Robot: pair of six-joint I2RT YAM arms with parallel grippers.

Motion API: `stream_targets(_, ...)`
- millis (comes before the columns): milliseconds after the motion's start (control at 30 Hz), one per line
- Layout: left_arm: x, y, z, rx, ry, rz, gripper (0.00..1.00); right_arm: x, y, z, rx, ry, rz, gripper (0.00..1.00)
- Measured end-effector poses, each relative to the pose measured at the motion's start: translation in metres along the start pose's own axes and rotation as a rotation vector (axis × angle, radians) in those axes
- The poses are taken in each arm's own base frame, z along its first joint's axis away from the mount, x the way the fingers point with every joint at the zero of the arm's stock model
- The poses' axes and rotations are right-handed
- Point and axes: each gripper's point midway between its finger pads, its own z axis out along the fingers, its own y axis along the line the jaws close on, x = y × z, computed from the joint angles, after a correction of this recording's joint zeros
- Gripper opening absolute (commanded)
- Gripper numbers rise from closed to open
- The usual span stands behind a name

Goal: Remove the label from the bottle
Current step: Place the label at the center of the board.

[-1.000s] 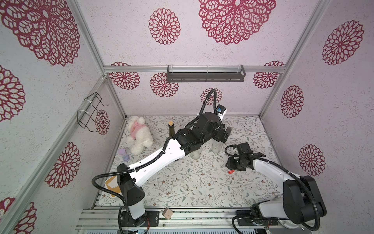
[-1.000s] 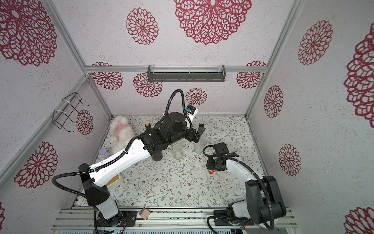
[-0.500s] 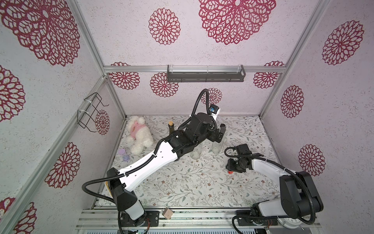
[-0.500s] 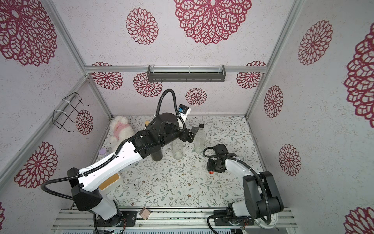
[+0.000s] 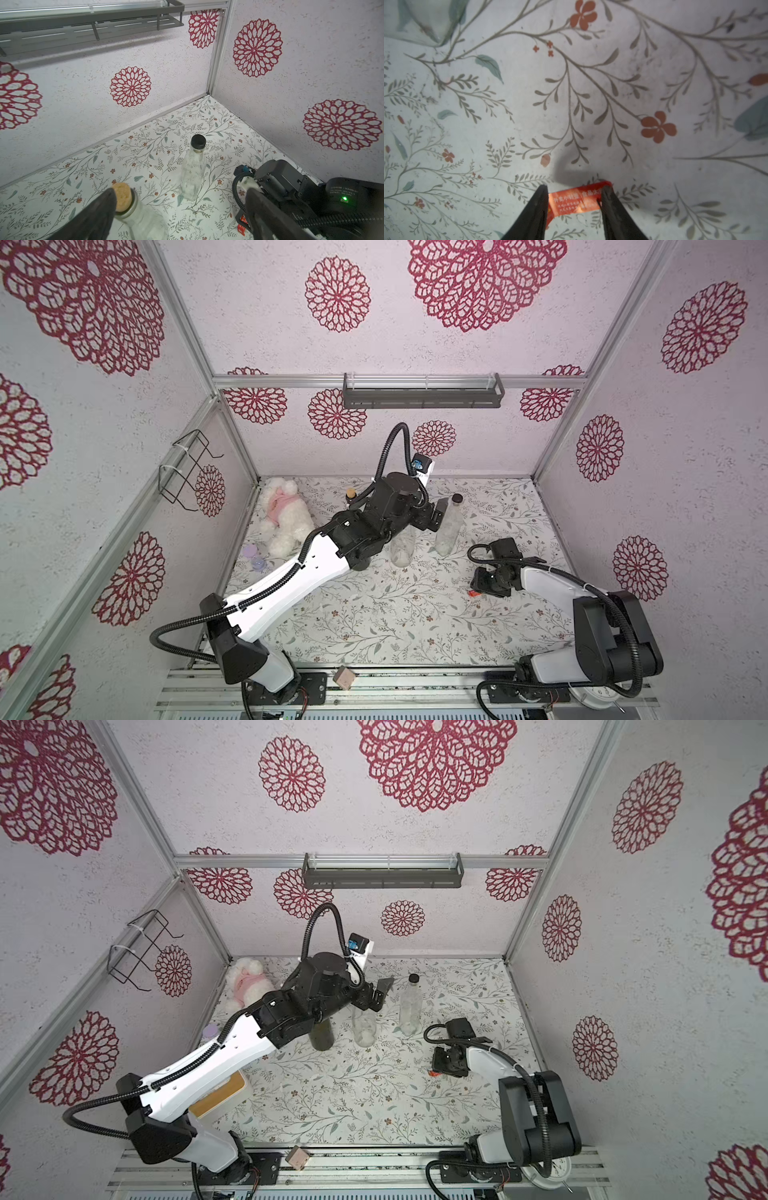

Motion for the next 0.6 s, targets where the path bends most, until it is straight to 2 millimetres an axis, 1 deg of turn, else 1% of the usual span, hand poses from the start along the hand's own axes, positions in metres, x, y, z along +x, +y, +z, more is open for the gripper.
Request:
stream_targets(67, -0.002, 0.011, -0.004, -0.018, -0.005, -0.015, 1.0, -0.001, -0.002, 0.0, 0.006, -0.004, 0.003, 0.46)
stream_targets(167, -0.006, 0.028, -0.011, -0.045, -0.016, -0.035, 0.97, -0.003, -0.001, -0.005, 0.003, -0.017, 0.002, 0.46)
stream_targets(233, -0.009, 0.038, -0.014, -0.055, -0.021, -0.045, 0.97, -0.006, 0.002, -0.016, -0.009, -0.048, -0.003, 0.47)
stream_targets(367, -0.011, 0.057, -0.016, -0.064, -0.016, -0.062, 0.97, -0.019, 0.011, -0.048, -0.039, -0.134, -0.016, 0.52)
stream_targets(433, -0.008, 0.064, -0.015, -0.062, 0.0, -0.068, 0.97, -0.029, 0.018, -0.069, -0.058, -0.191, -0.025, 0.55)
stream_targets(533, -0.003, 0.069, -0.014, -0.051, 0.024, -0.065, 0.97, -0.04, 0.025, -0.095, -0.082, -0.259, -0.037, 0.59)
stream_targets(600, 0.002, 0.068, -0.013, -0.04, 0.043, -0.059, 0.97, -0.041, 0.027, -0.105, -0.09, -0.282, -0.043, 0.6)
